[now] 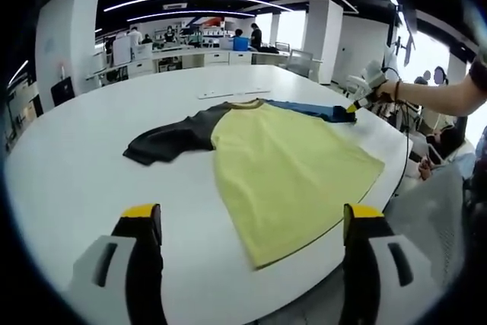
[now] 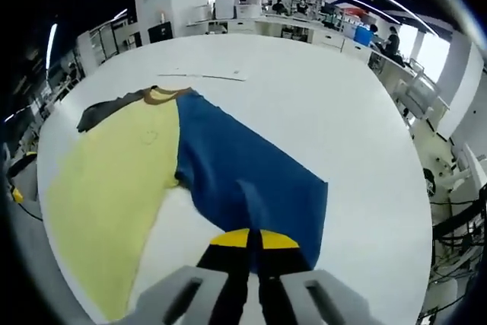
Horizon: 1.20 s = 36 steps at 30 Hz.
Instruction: Fold the garment on the visible template until the final outline fits inside the template.
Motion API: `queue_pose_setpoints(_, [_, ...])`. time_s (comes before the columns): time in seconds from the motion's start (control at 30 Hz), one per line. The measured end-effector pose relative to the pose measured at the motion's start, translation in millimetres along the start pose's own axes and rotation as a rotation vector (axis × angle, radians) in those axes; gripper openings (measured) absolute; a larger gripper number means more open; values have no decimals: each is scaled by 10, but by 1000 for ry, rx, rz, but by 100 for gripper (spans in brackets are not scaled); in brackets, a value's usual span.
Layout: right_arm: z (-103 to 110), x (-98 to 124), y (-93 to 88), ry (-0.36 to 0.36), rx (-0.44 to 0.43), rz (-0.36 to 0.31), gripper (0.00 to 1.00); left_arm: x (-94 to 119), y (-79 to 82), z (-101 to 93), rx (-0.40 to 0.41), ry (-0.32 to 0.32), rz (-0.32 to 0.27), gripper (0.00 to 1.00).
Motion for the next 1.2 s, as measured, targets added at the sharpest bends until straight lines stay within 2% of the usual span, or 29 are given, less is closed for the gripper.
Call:
queue_pose_setpoints(0.1, [-39,31,99,-12,-35,-32,0,2,-2,-3,-1,-1,1,97])
queue_pose_setpoints(0.17, [-49,43,168,-8,-107,-57,0,3,0,-4,-2,-2,-1,97])
queue_pose_setpoints(0.27, [-74,51,244,1,-149,-75,0,6,-5,2,0,-1,-1,97])
queue_pose_setpoints(0.77, [-72,98,635,-57,-182,-77,0,38,-27,34,7,4,-8,97])
queue_pose_setpoints(0.93, [-8,64,753,-61,-186,-76,0,47,-9,30,2,1,-16,97])
queue_pose_setpoints(1.2, [174,-54,903,-28,-177,-61,0,53,11,36,-3,11,-28,99])
Point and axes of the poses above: the point that each gripper's makers call its tool centre point, and the gripper's own axes: x roughly backward along the fingers, z roughly to its left, y roughly out of its top, the point moved 6 cm from there along x, roughly backward along the fingers, and after that the axes turned 5 degrees about -x, right-handed, at the moved point
